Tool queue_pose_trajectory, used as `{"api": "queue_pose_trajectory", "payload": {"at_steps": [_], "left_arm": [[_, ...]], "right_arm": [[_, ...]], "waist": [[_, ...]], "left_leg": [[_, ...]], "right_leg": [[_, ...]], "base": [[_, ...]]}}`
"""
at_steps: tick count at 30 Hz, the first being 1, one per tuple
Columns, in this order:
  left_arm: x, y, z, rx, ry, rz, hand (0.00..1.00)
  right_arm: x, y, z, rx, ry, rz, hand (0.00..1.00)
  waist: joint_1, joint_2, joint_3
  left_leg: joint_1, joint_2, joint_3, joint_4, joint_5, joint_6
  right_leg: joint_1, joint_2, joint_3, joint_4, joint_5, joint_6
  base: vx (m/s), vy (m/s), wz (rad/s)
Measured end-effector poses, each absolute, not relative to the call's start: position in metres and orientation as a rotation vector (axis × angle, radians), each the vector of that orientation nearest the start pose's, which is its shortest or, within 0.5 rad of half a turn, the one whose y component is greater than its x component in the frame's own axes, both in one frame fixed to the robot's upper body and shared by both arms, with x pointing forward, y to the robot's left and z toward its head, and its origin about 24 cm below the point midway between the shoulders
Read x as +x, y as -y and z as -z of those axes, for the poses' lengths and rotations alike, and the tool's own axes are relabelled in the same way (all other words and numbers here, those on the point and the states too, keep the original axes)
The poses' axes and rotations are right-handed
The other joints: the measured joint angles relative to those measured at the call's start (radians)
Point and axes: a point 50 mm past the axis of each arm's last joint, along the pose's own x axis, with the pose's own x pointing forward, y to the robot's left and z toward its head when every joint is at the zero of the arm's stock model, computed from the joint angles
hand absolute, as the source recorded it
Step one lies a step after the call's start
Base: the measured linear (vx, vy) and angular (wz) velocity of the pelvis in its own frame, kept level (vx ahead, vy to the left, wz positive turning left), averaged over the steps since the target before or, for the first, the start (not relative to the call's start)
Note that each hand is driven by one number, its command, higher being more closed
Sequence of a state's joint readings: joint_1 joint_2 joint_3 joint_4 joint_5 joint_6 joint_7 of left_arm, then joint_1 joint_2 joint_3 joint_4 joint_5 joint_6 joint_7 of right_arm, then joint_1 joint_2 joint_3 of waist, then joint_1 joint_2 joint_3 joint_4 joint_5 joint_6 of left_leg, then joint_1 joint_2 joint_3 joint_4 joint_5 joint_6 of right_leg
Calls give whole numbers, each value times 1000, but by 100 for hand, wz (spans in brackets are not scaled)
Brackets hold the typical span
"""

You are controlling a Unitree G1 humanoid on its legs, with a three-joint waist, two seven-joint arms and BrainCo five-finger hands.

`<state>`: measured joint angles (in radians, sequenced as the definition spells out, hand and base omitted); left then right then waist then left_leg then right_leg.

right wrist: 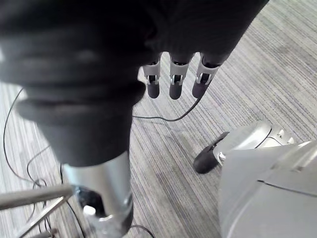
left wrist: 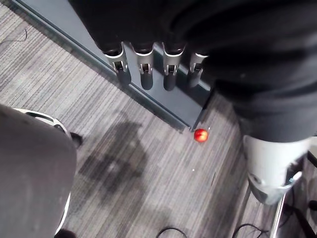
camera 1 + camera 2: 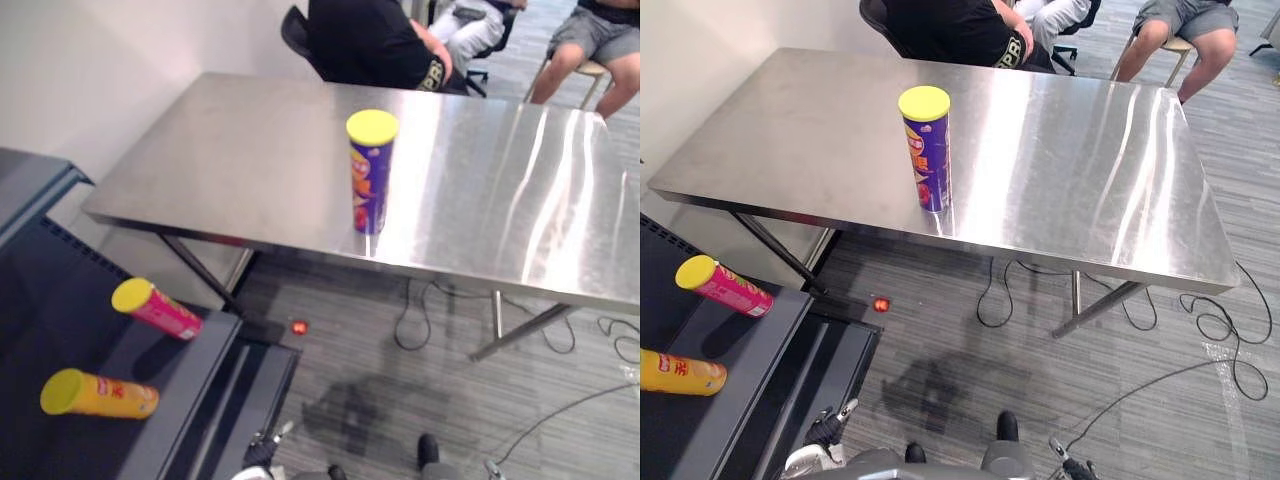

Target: Put the gum and the chips on the shelf.

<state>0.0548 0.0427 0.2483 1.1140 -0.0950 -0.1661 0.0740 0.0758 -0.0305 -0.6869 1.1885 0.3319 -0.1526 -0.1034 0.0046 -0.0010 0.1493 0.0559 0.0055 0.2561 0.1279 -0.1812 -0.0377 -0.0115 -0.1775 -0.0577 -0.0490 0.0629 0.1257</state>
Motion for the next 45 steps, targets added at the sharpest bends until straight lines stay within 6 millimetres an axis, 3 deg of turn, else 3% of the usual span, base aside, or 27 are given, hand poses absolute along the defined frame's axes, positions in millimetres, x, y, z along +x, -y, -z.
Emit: {"api": "queue_pose_trajectory", "payload": {"at_steps": [3, 6, 8, 10, 11, 12, 13, 15, 16, 18, 22, 24, 25, 26, 29, 33, 37, 45], "left_arm": [[90, -208, 160, -142, -998, -444, 0], [72, -215, 162, -171, -1026, -507, 0], [62, -215, 164, -181, -1047, -528, 0], [47, -213, 166, -193, -1081, -545, 0], [44, -212, 166, -195, -1087, -547, 0], [42, -211, 167, -199, -1091, -546, 0], [42, -210, 167, -201, -1092, -546, 0], [42, -209, 167, -201, -1093, -544, 0], [41, -209, 167, -201, -1094, -543, 0], [45, -210, 166, -194, -1081, -535, 0], [48, -212, 164, -189, -1059, -519, 0], [49, -212, 164, -182, -1060, -492, 0], [50, -212, 164, -165, -1064, -464, 0], [50, -212, 164, -161, -1065, -457, 0], [53, -209, 164, -140, -1065, -402, 0], [56, -211, 163, -79, -1068, -309, 0], [58, -211, 162, -60, -1067, -271, 0], [59, -212, 162, -28, -1066, -239, 0]], "right_arm": [[32, 251, 163, 674, -897, 1191, 0], [15, 296, 148, 834, -645, 1509, 0], [11, 327, 132, 813, -510, 1604, 0], [19, 373, 97, 720, -288, 1648, 0], [22, 383, 87, 693, -241, 1645, 0], [29, 402, 65, 628, -138, 1633, 0], [33, 410, 53, 596, -85, 1628, 0], [61, 429, -2, 449, 144, 1534, 0], [68, 430, -18, 403, 203, 1499, 0], [90, 428, -72, 190, 373, 1400, 0], [110, 431, -102, 111, 478, 1380, 0], [130, 425, -114, 35, 476, 1292, 0], [149, 414, -124, -37, 480, 1183, 0], [152, 411, -125, -50, 481, 1162, 0], [190, 377, -143, -172, 498, 870, 0], [229, 326, -140, -211, 467, 485, 0], [254, 288, -136, -202, 452, 266, 0], [286, 258, -134, -165, 420, 140, 0]], "waist": [[0, -4, -30], [-3, 7, -48], [-12, 3, -62], [-24, 12, -77], [-26, 16, -82], [-31, 22, -88], [-30, 23, -89], [-33, 21, -95], [-33, 21, -100], [-29, 10, -116], [-27, 0, -120], [-27, 0, -120], [-26, 0, -120], [-27, 0, -120], [-27, -1, -120], [-2, -8, -118], [12, -10, -118], [29, -20, -111]], "left_leg": [[3, 1, 1, -21, -1, 1], [22, 13, 9, -47, -23, 16], [26, 13, 16, -57, -23, 16], [34, 19, 42, -59, -27, 10], [35, 20, 45, -60, -30, 6], [35, 22, 50, -60, -35, 0], [35, 25, 57, -60, -35, 0], [34, 34, 68, -63, -33, -2], [34, 37, 71, -65, -29, 2], [35, 47, 83, -72, -21, -4], [34, 51, 61, -75, -20, -4], [33, 47, 57, -75, -21, -4], [31, 41, 46, -75, -21, -4], [31, 40, 41, -75, -21, -4], [20, 29, 17, -71, -20, -3], [12, 22, -27, -64, -18, 0], [-8, 18, -67, -53, -13, 9], [-33, 12, -131, -37, -1, 17]], "right_leg": [[0, 4, -15, -18, 0, 0], [1, 21, -14, -36, 7, 8], [1, 23, -8, -51, 7, 0], [4, 24, -7, -58, 11, -5], [4, 25, -7, -61, 11, -5], [2, 28, -7, -61, 11, -5], [-1, 29, -7, -61, 11, -5], [-8, 34, -10, -56, 16, -6], [-10, 34, -10, -56, 18, -5], [-20, 45, -8, -56, 25, 3], [-18, 50, -27, -56, 30, 0], [-18, 47, -29, -56, 30, 0], [-18, 46, -33, -56, 30, 1], [-18, 45, -34, -56, 30, 1], [-19, 35, -50, -56, 30, 1], [-8, 26, -81, -56, 31, 3], [-2, 18, -114, -56, 31, 3], [16, 11, -169, -56, 31, 3]], "base": [[-73, -46, -4], [-121, -63, -18], [-97, -44, -21], [-107, -52, -30], [-100, -52, -24], [-49, -37, -14], [-60, -59, -20], [-8, -53, -20], [17, -49, -13], [34, -56, -8], [48, -44, 10], [0, 0, 0], [0, 0, 0], [-9, -13, 6], [-36, -2, 14], [-49, -15, 23], [-57, -35, 29], [-42, -28, 23]]}}
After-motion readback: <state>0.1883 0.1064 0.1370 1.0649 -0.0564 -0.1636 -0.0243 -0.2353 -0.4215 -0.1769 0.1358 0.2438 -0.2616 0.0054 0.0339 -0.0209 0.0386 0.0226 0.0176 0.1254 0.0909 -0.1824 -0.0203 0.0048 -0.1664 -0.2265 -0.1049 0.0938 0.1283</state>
